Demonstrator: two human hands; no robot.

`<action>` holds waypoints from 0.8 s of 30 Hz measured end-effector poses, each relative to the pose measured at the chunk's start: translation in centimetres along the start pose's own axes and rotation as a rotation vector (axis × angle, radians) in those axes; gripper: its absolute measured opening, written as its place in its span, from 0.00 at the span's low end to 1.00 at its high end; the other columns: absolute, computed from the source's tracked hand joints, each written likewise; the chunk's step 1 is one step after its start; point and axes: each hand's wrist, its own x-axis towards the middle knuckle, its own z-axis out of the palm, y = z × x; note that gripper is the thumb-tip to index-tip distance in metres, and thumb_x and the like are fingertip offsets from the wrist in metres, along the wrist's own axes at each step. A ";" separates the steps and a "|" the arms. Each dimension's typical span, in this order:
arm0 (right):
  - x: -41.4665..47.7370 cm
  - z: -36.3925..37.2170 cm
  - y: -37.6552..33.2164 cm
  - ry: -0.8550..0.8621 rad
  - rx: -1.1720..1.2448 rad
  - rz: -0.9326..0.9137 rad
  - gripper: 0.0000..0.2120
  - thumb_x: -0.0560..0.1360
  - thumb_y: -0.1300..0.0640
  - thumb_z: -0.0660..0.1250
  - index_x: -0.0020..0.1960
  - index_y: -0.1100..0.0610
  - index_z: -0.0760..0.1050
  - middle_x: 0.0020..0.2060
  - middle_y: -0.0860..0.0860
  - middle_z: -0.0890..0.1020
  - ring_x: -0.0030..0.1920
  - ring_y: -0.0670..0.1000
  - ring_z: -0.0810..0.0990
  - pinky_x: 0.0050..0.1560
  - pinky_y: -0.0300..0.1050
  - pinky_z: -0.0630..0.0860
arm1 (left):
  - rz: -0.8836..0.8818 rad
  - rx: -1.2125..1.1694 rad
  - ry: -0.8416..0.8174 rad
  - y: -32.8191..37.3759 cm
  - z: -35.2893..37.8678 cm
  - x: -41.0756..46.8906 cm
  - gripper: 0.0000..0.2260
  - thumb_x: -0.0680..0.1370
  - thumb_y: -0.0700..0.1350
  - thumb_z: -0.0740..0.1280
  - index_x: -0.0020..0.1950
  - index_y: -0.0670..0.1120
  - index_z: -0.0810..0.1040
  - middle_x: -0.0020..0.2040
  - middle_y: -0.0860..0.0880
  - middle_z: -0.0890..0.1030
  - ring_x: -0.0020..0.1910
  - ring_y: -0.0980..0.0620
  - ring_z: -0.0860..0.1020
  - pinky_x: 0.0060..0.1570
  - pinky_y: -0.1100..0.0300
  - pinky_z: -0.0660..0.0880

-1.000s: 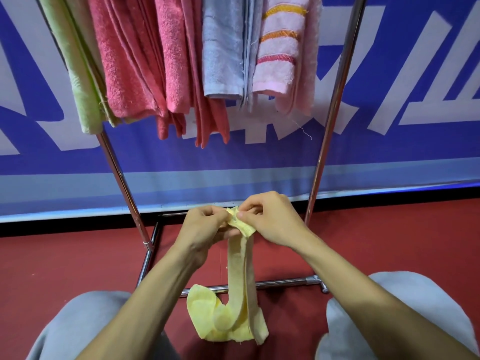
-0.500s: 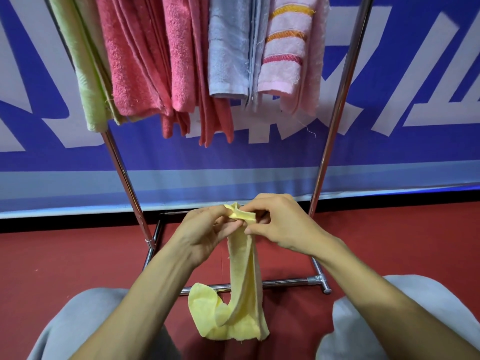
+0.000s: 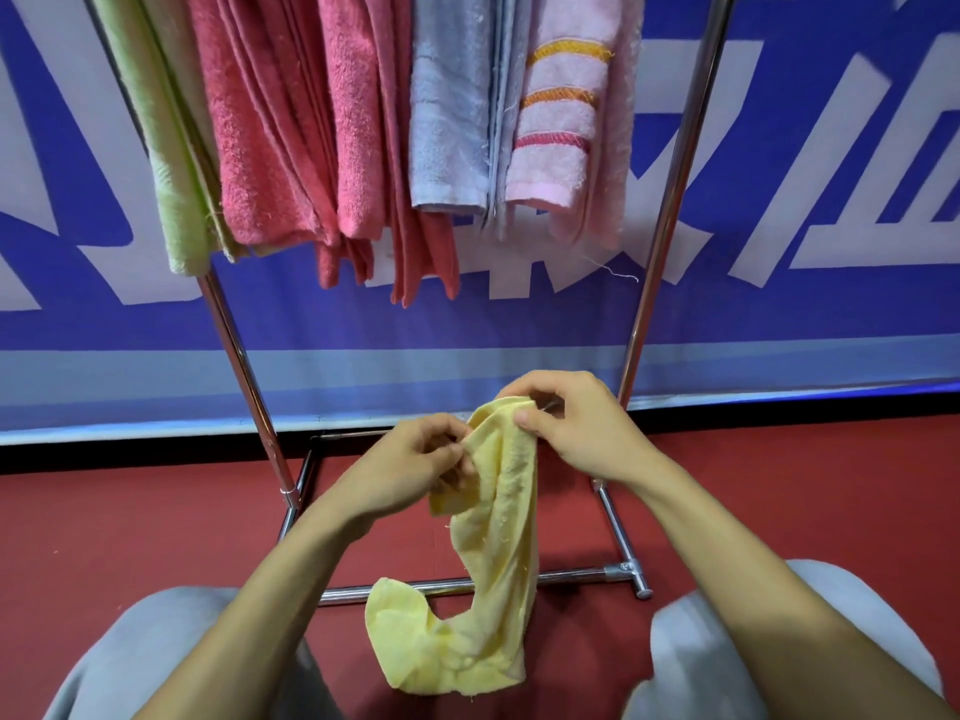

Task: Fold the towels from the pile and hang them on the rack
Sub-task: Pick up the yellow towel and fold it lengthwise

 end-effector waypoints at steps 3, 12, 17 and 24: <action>-0.1 -0.2 0.1 0.010 0.063 -0.001 0.11 0.73 0.66 0.66 0.49 0.53 0.81 0.43 0.47 0.85 0.47 0.50 0.82 0.53 0.47 0.77 | 0.051 0.411 -0.040 -1.0 -0.1 0.3 0.07 0.78 0.41 0.65 0.45 0.54 0.76 0.39 0.53 0.81 0.39 0.56 0.79 0.43 0.60 0.76; 0.2 -1.6 0.2 0.153 0.361 0.042 0.10 0.74 0.73 0.64 0.49 0.62 0.79 0.41 0.50 0.82 0.41 0.42 0.80 0.44 0.35 0.78 | -0.005 0.737 -0.113 -2.4 -0.3 0.8 0.06 0.77 0.49 0.67 0.53 0.52 0.78 0.44 0.53 0.79 0.44 0.53 0.77 0.45 0.57 0.74; 0.7 -2.5 1.7 0.325 0.352 0.150 0.12 0.73 0.71 0.65 0.46 0.55 0.80 0.40 0.52 0.83 0.41 0.46 0.81 0.45 0.40 0.78 | 0.057 0.593 0.228 -1.7 -2.5 0.8 0.07 0.76 0.49 0.69 0.40 0.48 0.79 0.38 0.52 0.82 0.40 0.52 0.79 0.41 0.59 0.73; 1.2 -2.8 2.8 0.402 0.130 0.206 0.08 0.72 0.64 0.70 0.45 0.52 0.83 0.40 0.48 0.85 0.45 0.47 0.83 0.53 0.48 0.80 | 0.096 0.138 0.380 -0.3 -3.4 -0.4 0.09 0.72 0.50 0.73 0.38 0.46 0.82 0.37 0.51 0.85 0.42 0.54 0.83 0.51 0.54 0.78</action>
